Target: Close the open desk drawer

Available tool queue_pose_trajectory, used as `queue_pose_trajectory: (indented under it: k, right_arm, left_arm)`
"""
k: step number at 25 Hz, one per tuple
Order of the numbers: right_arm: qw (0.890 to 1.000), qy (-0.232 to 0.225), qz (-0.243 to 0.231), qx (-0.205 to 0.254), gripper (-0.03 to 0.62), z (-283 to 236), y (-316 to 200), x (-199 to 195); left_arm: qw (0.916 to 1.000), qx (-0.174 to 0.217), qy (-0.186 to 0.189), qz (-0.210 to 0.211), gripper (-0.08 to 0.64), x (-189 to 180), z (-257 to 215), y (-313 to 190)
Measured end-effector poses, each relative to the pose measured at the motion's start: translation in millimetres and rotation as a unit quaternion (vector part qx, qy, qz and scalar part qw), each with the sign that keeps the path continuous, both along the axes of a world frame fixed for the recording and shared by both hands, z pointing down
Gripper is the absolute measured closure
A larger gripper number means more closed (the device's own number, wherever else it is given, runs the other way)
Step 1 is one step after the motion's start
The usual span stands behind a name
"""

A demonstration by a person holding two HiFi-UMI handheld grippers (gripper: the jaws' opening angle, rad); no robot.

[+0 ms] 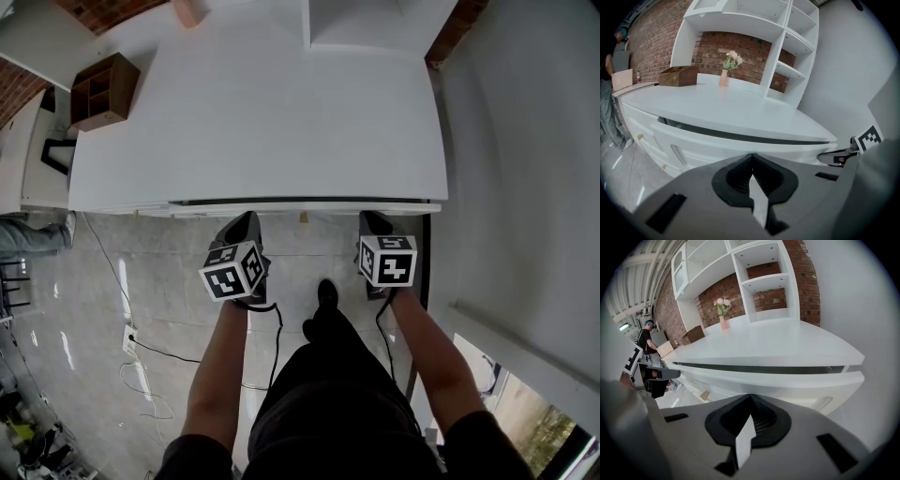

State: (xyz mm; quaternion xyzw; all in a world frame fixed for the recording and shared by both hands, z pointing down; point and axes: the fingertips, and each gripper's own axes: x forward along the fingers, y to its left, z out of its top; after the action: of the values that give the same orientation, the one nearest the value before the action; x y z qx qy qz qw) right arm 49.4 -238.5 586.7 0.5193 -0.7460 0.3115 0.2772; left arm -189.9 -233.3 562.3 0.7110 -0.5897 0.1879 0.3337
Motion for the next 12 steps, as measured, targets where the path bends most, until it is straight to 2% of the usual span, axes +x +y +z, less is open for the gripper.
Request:
queue_pose_trajectory:
  k: [12]
  right_arm:
    - [1.0,-0.003,-0.005,0.005,0.588,-1,-20,-3]
  left_arm:
    - [1.0,0.004,-0.007,-0.005,0.549,-1,-1,-20]
